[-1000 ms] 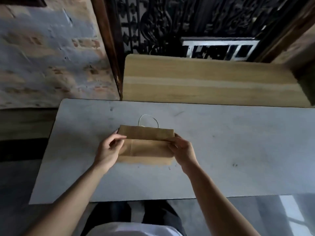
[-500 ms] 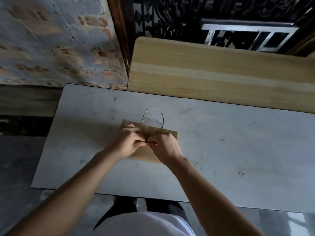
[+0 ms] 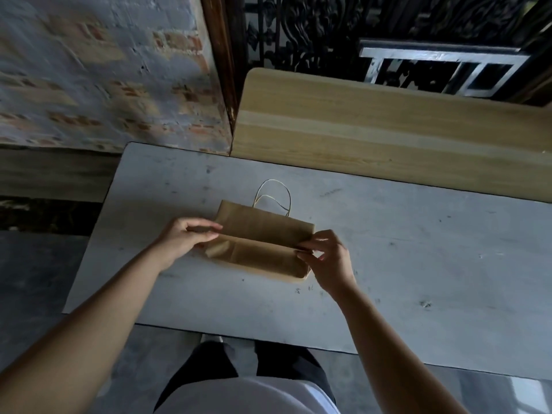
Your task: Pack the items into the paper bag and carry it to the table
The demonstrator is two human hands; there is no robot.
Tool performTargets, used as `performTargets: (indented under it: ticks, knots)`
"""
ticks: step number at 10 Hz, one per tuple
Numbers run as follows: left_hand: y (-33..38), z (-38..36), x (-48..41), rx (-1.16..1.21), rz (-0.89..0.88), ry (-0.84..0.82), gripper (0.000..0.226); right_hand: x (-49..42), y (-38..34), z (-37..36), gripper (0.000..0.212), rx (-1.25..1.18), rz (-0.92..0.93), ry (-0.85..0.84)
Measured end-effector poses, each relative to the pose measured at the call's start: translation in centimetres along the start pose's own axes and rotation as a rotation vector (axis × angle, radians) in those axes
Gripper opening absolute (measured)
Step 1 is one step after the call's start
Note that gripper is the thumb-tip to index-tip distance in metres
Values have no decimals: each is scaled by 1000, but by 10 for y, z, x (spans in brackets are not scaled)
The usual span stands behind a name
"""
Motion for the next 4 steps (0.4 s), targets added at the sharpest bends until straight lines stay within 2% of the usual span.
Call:
performTargets:
  ticks: [1, 2, 3, 4]
  knots:
    - [9, -4, 8, -6, -45, 50, 24, 7, -10, 5, 18, 62, -19, 37]
    - [22, -4, 14, -275, -242, 156, 17, 15, -22, 8, 16, 292, -27, 21]
    - [37, 6, 25, -769, -387, 261, 21, 29, -36, 12, 21, 511, -37, 18]
    - [47, 18, 39, -1049, -373, 223, 26, 46, -44, 20, 37, 588, -104, 70]
Point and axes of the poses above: each hand's wrist, its own x-axis away from the middle knuckle, its own z-axis out of the back of the hand, y = z × x, the point moved 4 cm from there along -x, towards the middle knuckle, and after that the axes turned 2 degrees about -x, right-handed, at the moved point
